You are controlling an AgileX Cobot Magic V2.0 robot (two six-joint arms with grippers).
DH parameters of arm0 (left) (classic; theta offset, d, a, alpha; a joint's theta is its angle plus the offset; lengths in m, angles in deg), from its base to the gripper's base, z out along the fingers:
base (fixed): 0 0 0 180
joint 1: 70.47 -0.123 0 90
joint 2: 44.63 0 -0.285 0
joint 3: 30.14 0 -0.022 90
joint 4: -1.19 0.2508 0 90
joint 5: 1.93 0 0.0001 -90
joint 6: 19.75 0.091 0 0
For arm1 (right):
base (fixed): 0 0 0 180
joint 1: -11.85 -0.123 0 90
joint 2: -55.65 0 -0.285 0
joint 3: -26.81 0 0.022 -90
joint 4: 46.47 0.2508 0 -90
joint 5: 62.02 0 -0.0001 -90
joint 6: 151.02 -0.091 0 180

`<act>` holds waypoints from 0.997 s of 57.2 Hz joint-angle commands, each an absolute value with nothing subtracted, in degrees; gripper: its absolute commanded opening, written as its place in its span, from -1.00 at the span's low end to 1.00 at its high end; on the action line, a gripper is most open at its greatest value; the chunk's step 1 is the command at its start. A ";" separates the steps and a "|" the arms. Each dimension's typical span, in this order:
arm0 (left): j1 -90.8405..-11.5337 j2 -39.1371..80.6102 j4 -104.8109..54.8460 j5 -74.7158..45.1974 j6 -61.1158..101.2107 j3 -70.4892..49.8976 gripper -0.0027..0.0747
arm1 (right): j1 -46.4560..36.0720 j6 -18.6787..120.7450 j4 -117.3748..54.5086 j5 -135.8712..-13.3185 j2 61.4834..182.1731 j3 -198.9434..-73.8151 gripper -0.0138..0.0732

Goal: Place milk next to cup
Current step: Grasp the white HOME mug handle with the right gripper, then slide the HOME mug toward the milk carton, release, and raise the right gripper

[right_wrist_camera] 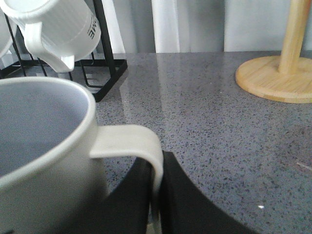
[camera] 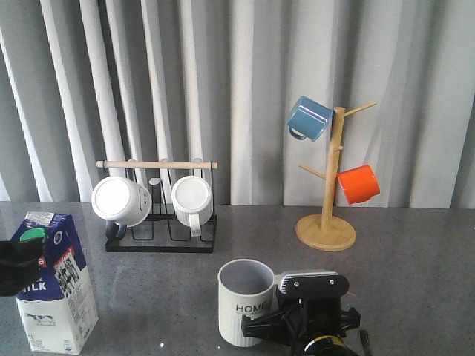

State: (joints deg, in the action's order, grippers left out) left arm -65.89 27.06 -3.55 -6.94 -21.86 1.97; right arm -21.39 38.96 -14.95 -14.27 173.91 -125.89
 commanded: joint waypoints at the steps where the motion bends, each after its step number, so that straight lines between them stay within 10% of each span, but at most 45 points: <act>1: -65.69 26.31 -3.79 -3.16 -21.95 -0.02 0.37 | -21.48 39.92 -12.61 -9.31 172.13 -127.74 -0.70; 57: -65.69 26.31 -3.79 -3.16 -21.95 -0.02 0.37 | -20.98 41.31 -22.89 -12.14 158.38 -114.05 -0.15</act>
